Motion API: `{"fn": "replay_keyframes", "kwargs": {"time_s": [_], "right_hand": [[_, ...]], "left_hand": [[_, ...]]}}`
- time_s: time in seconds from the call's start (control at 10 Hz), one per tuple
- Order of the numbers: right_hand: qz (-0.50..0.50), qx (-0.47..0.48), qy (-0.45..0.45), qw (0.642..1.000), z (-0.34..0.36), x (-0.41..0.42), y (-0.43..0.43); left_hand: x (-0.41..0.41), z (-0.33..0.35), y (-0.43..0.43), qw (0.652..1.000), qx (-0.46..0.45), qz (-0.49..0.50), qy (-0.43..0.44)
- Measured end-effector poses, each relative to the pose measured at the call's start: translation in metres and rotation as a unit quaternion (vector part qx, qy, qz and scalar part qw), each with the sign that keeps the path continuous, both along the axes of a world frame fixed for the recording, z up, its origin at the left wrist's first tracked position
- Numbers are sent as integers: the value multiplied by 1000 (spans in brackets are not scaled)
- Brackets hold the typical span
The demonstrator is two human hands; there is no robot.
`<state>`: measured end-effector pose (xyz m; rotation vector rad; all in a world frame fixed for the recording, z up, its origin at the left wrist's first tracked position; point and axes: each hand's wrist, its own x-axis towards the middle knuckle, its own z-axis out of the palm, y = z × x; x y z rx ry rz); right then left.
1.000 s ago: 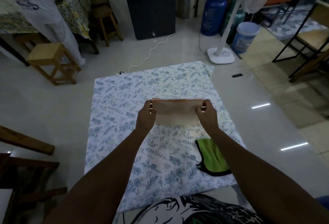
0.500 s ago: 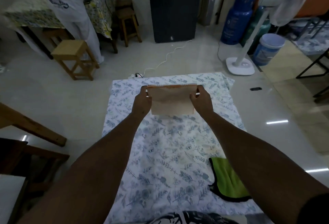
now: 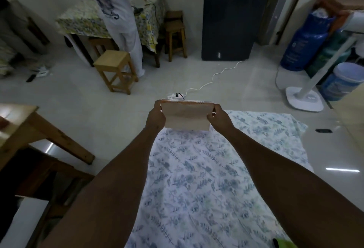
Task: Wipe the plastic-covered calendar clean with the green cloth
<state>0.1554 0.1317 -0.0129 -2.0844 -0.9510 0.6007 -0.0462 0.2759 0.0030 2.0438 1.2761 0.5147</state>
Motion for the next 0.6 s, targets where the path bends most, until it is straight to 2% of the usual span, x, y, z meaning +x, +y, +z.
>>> {"fn": "replay_keyframes", "kwargs": {"time_s": [0.3,0.4,0.5,0.6], "right_hand": [[20,-38,20,999,-23,-12,28],[25,-48,15,998,-23,-9,31],[32,-54,-10,998,-23,-8,28],[32,-66,-79,994,-18,-5,9]], "left_hand": [[-14,-30,23,1000,-22,-5,19],[-11,-21,30,998,-55,0,21],[-10,-17,24,998,-65,13,16],[-18,-8,3,999,-9,47,-1]]}}
